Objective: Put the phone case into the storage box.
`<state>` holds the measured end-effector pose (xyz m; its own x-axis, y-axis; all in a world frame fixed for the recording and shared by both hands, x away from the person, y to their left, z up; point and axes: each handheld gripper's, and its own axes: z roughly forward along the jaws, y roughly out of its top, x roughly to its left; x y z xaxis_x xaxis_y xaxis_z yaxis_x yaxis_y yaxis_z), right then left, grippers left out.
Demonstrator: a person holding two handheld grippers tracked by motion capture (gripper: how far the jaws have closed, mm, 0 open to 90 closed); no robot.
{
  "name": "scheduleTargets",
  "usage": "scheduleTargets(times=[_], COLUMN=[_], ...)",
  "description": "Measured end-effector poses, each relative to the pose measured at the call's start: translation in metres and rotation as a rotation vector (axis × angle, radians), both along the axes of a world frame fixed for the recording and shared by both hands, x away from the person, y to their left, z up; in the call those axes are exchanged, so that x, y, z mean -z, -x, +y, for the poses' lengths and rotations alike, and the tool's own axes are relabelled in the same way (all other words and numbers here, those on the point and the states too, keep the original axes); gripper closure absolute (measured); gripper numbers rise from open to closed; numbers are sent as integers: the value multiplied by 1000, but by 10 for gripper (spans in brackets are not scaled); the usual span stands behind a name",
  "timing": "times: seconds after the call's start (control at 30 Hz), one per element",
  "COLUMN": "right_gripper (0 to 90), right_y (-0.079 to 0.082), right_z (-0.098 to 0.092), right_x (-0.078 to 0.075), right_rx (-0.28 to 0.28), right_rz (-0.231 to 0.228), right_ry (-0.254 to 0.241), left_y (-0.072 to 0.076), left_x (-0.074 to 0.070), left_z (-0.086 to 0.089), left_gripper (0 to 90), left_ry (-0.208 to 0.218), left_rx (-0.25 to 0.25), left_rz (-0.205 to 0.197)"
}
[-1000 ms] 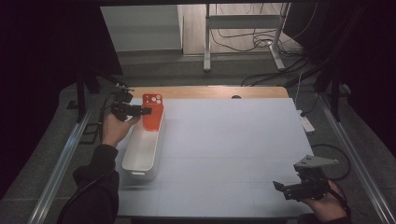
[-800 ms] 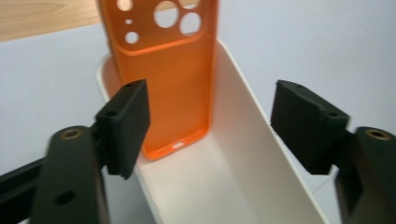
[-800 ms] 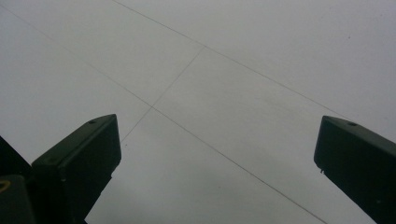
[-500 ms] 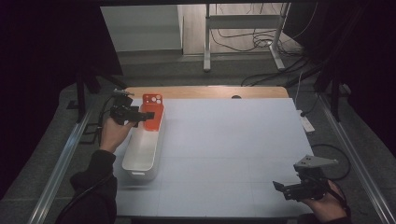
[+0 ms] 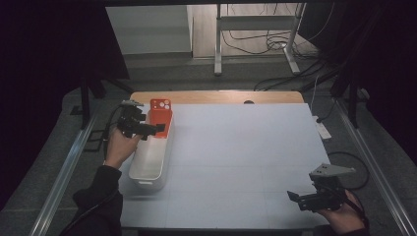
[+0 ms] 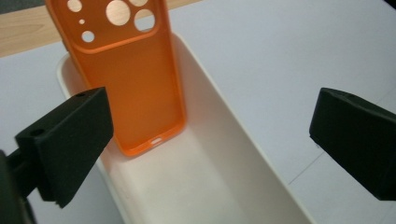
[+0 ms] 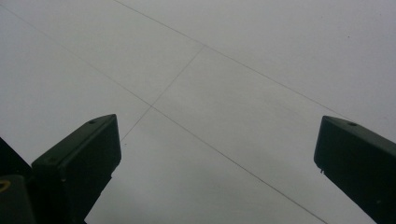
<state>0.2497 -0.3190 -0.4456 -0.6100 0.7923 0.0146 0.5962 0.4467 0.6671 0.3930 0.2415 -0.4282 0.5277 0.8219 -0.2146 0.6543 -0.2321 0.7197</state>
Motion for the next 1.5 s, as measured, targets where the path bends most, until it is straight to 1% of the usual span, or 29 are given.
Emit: scheduleTargets(times=[0.23,0.33,0.53,0.7,0.73,0.77,0.8,0.93,1.03,1.2,1.3,1.33,1.5], right_gripper=[3,0,0,0,0,0,0,0,0,0,0,0,0], right_y=[0,0,0,0,0,0,0,0,0,0,0,0,0], right_z=[0,0,-1,-1,-1,-1,0,0,0,0,0,0,-1], right_x=[0,0,0,0,0,0,0,0,0,0,0,0,-1], right_rx=[3,3,4,5,5,5,5,4,3,1,-1,-1,-1], right_rz=[-2,-1,3,3,3,3,3,2,1,2,-1,-1,-4], right_ry=[-2,-2,-1,0,0,0,0,0,-1,-3,-2,-2,-6], left_y=[12,20,28,34,38,38,40,44,49,57,63,63,72], left_x=[-2,-1,2,4,5,5,6,6,7,9,9,9,10], left_z=[-8,-11,-15,-19,-22,-22,-24,-28,-32,-34,-34,-34,-36], left_gripper=[0,0,0,0,0,1,2,4,4,4,5,5,6], left_ry=[-13,-19,-26,-22,-22,-22,-20,-17,-27,-49,-44,-44,-59], left_rx=[29,44,60,72,81,81,93,105,116,116,116,116,117], left_rz=[-31,-70,-76,-78,-76,-76,-73,-76,-73,-80,-81,-81,-86])
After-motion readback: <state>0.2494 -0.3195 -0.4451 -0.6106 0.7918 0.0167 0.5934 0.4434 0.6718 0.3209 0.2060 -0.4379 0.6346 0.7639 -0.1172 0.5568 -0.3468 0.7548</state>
